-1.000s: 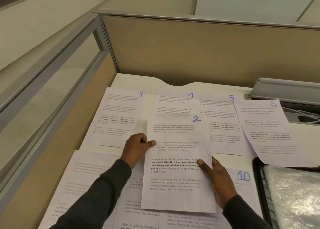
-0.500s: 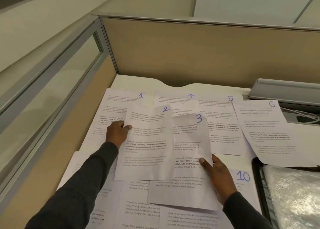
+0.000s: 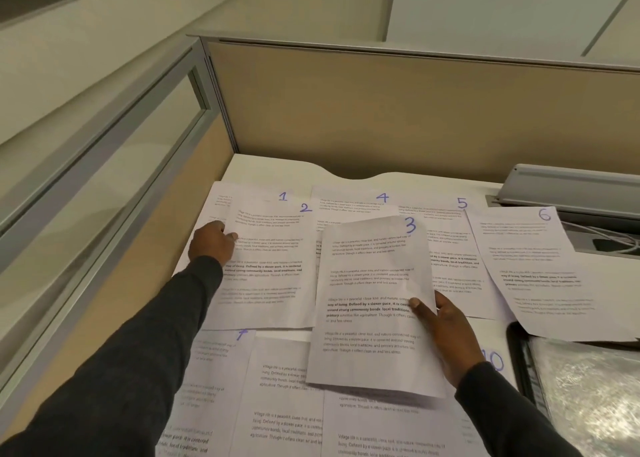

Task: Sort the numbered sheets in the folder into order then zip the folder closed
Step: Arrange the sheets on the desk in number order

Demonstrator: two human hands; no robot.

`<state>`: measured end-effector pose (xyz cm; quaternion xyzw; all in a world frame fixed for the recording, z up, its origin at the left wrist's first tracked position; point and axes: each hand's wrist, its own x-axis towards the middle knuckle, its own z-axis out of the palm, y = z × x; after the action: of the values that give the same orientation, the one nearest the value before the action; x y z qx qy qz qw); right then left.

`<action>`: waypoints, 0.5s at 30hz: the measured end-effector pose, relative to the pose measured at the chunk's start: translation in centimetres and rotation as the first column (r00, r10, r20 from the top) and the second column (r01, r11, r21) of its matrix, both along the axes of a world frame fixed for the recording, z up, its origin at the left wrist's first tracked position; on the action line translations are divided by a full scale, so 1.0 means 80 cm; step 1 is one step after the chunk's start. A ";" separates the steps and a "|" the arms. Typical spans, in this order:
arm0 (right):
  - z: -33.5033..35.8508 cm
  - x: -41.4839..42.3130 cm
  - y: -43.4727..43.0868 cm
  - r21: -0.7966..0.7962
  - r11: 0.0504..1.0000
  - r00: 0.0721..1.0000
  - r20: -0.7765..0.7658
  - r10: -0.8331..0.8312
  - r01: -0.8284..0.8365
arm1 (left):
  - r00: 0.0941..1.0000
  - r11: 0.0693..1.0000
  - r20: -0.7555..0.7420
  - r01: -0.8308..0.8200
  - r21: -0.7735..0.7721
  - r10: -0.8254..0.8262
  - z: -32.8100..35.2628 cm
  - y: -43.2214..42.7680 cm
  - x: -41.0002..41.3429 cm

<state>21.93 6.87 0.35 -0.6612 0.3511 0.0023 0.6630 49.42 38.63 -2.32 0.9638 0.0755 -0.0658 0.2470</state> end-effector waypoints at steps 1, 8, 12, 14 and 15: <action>0.001 0.003 -0.002 -0.004 1.000 1.000 -0.005 -0.002 0.002 | 1.000 1.000 0.005 -0.005 0.017 0.005 0.000 0.003 0.001; 0.002 0.022 -0.021 -0.021 0.999 0.999 -0.040 -0.029 0.028 | 0.991 0.976 0.059 0.104 0.193 -0.118 -0.018 0.009 -0.030; -0.007 0.050 -0.019 -0.099 0.994 0.994 -0.108 0.024 -0.035 | 0.951 0.940 -0.231 0.258 0.222 -0.207 -0.033 0.012 -0.049; -0.017 0.065 -0.014 -0.186 0.977 0.984 -0.160 0.075 -0.105 | 0.936 0.927 -0.267 0.294 0.235 -0.229 -0.037 0.015 -0.054; -0.021 0.071 -0.010 -0.221 0.967 0.980 -0.179 0.086 -0.125 | 0.933 0.923 -0.274 0.302 0.239 -0.234 -0.037 0.016 -0.054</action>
<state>27.63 6.04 -1.32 -0.7489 0.3678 0.0525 0.5487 45.07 39.93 -5.24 0.9749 -0.0201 -0.2041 0.0871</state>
